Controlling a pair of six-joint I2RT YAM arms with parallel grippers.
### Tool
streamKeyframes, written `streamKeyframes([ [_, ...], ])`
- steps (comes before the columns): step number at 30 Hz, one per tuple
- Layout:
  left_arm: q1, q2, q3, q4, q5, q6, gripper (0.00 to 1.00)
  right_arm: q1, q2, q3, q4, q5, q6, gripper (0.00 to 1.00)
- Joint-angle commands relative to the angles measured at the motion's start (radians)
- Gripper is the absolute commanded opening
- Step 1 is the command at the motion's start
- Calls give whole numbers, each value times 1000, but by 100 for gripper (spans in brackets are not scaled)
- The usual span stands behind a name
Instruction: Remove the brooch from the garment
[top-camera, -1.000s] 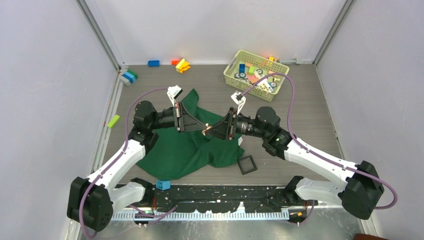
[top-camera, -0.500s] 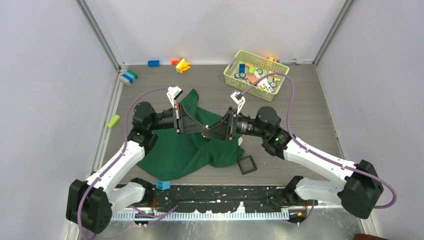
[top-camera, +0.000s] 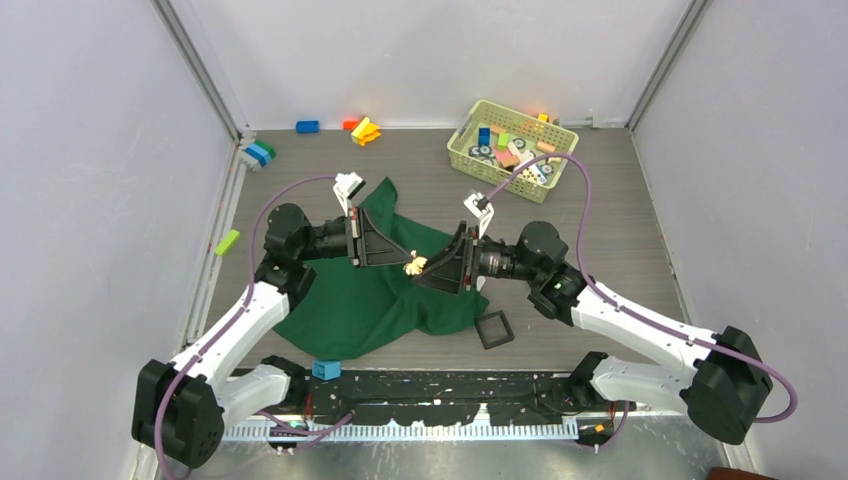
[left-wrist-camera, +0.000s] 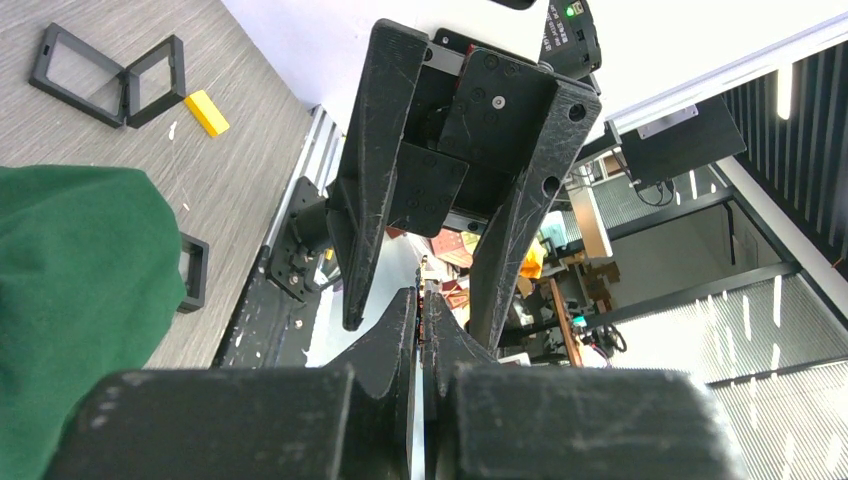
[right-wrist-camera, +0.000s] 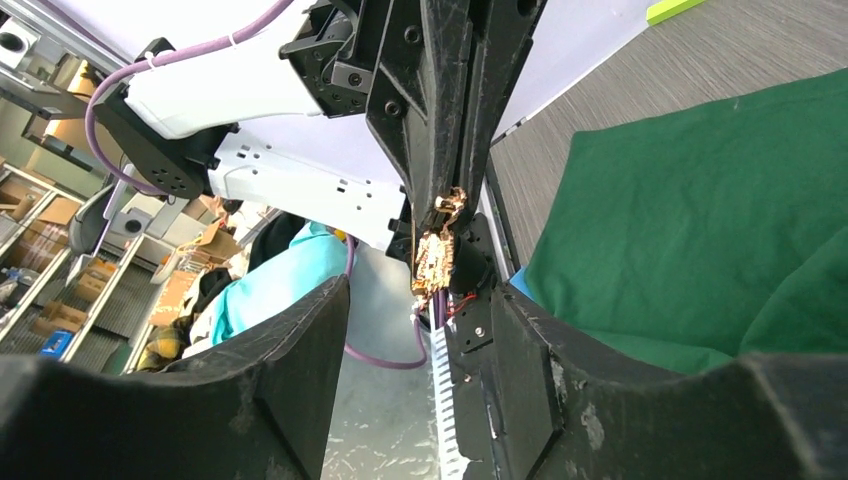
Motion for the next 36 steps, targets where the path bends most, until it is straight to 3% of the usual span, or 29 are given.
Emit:
streamKeyframes([
  [1,-3,-21,3,37,19,6,0,3,-44,-9,50,24,-53,59],
  [9,-3,-26,-2,38,33,12,0,-2,-38,3,48,83,-2,47],
  [22,-4,-35,-4,38,42,21,0,-3,12,32,96,74,125,42],
  [27,-4,-37,-1,38,46,25,0,-3,31,50,65,80,140,33],
  [36,-4,-51,1,38,50,28,0,-3,36,48,58,95,163,26],
])
